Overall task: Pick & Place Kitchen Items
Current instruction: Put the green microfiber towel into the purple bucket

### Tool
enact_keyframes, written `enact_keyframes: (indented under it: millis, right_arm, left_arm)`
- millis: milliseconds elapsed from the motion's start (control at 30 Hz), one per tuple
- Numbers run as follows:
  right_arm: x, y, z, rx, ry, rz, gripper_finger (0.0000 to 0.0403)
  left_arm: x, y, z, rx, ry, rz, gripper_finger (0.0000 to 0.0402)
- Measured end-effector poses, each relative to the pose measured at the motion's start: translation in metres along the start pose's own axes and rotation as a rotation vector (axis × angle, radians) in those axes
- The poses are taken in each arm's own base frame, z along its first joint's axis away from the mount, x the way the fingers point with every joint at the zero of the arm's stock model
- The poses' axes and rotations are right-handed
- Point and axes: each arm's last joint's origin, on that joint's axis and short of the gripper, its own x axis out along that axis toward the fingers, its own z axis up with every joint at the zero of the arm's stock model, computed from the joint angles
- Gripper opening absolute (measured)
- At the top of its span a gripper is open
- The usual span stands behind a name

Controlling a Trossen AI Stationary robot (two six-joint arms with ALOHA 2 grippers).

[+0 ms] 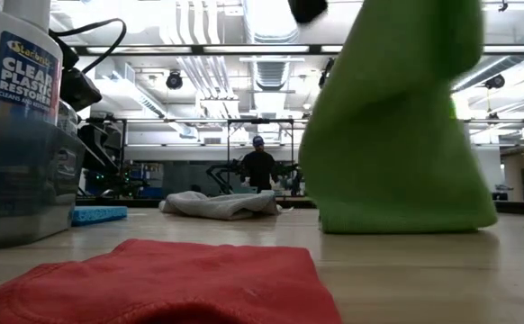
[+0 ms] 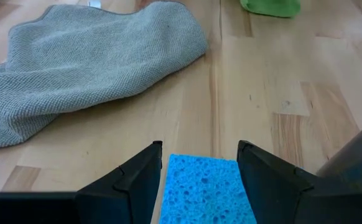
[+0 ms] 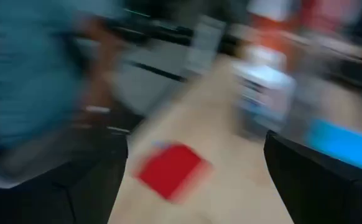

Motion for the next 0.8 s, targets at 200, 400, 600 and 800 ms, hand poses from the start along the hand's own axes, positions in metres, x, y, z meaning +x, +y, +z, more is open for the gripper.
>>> enact_keyframes:
  millis: [200,400,600,800]
  right_arm:
    - [0.003,0.001,0.008,-0.065,-0.095,0.129,0.0345]
    - [0.0,-0.005,0.007,-0.052,-0.056,-0.17,0.0343]
    - [0.001,-0.02,-0.004,-0.038,0.01,-0.502,0.0343]
    - [0.012,-0.01,-0.014,-0.136,-0.133,-0.232,0.0343]
  left_arm:
    - [0.0,0.0,0.0,0.0,0.0,0.001,0.0214]
    - [0.0,0.0,0.0,0.0,0.0,0.0,0.0214]
    - [0.0,0.0,0.0,0.0,0.001,0.0,0.0214]
    - [0.0,0.0,0.0,0.0,0.0,0.0,0.0214]
